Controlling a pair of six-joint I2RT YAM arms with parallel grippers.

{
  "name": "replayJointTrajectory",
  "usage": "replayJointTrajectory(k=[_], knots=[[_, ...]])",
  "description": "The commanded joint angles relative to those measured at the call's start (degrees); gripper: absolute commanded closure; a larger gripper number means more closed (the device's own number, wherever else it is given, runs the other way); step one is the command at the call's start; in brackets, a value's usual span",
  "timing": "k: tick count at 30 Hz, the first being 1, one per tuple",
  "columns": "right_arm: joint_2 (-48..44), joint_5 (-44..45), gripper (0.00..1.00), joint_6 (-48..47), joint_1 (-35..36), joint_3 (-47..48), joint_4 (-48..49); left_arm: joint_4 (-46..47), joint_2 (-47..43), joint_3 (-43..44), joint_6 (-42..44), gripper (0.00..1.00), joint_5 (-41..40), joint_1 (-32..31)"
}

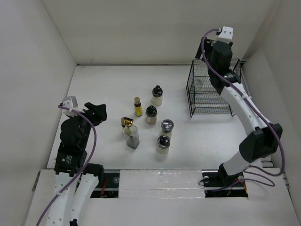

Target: Organize the condiment bottles

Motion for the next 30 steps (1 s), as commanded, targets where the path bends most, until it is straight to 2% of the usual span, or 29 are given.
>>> replayJointTrajectory(k=[1,3,4,5,6,7,8,9,10,11,13,14,16,17,18,19,21,25,30], knots=[[-10.1,-12.1,0.18,-5.3,1.7,3.2,-0.3,-1.1,-0.5,1.3,-5.1,0.35,-9.9,-0.2],[-16.4,-19.9,0.3,-6.9,5.1,-1.6,-0.3,-1.6,-1.0,1.8,-6.7,0.36,-12.5,-0.2],[-18.6,-24.3,0.66,-7.4,6.4,-4.1,0.3,-2.5,-1.0,2.3,-7.3,0.38,-13.5,-0.2],[-20.6,-33.7,0.87,-7.4,7.7,-7.0,1.2,-2.5,-1.0,2.3,-7.3,0.38,-14.1,-0.2],[-22.5,-38.5,0.97,-7.4,10.8,-10.2,4.1,-3.0,-1.0,2.3,-7.3,0.39,-14.1,-0.2],[-26.1,-42.8,1.0,-6.9,12.6,-17.3,6.4,-3.0,-1.0,2.3,-7.3,0.39,-14.1,-0.2],[-27.7,-48.3,1.0,-6.0,14.7,-20.9,8.7,-2.5,-1.0,2.3,-6.7,0.43,-12.7,-0.2],[-30.2,-49.8,0.93,-5.5,19.2,-27.2,13.1,-2.5,-1.0,2.3,-6.7,0.45,-12.0,-0.2],[-31.1,-50.5,0.93,-5.5,21.4,-29.5,14.0,-2.5,-1.0,2.3,-6.7,0.48,-12.0,-0.2],[-31.8,-50.5,0.76,-6.2,23.5,-31.0,14.0,-2.5,-1.0,2.3,-6.1,0.5,-12.0,-0.2],[-33.5,-52.5,0.57,-8.3,29.0,-34.6,14.0,-1.9,-0.5,2.3,-5.6,0.58,-10.4,-0.2],[-33.5,-53.3,0.43,-9.7,30.7,-35.4,14.0,-1.9,-0.5,1.8,-5.0,0.63,-9.7,-0.2],[-34.1,-54.0,0.32,-12.1,35.7,-36.2,12.8,-1.2,-1.0,1.8,-5.0,0.73,-9.0,-0.2],[-32.4,-52.4,0.28,-12.9,37.2,-36.2,12.2,-1.2,-1.0,1.8,-4.5,0.84,-8.4,0.3],[-31.1,-51.7,0.23,-12.9,38.3,-36.2,11.4,-1.2,-1.0,1.8,-4.5,0.85,-8.4,0.3],[-29.5,-51.1,0.22,-13.7,39.3,-35.3,10.9,-0.6,-0.5,1.8,-4.5,0.85,-7.5,0.3],[-24.7,-49.5,0.2,-14.3,41.4,-33.4,10.9,-0.6,-0.5,1.8,-3.8,0.77,-6.7,0.3],[-18.8,-48.2,0.19,-14.8,43.6,-30.9,12.4,-0.6,-1.1,1.3,-3.8,0.55,-7.2,0.3],[-14.3,-45.2,0.18,-14.3,43.6,-30.4,18.0,-0.1,-1.1,1.3,-3.3,0.49,-6.0,0.3]])
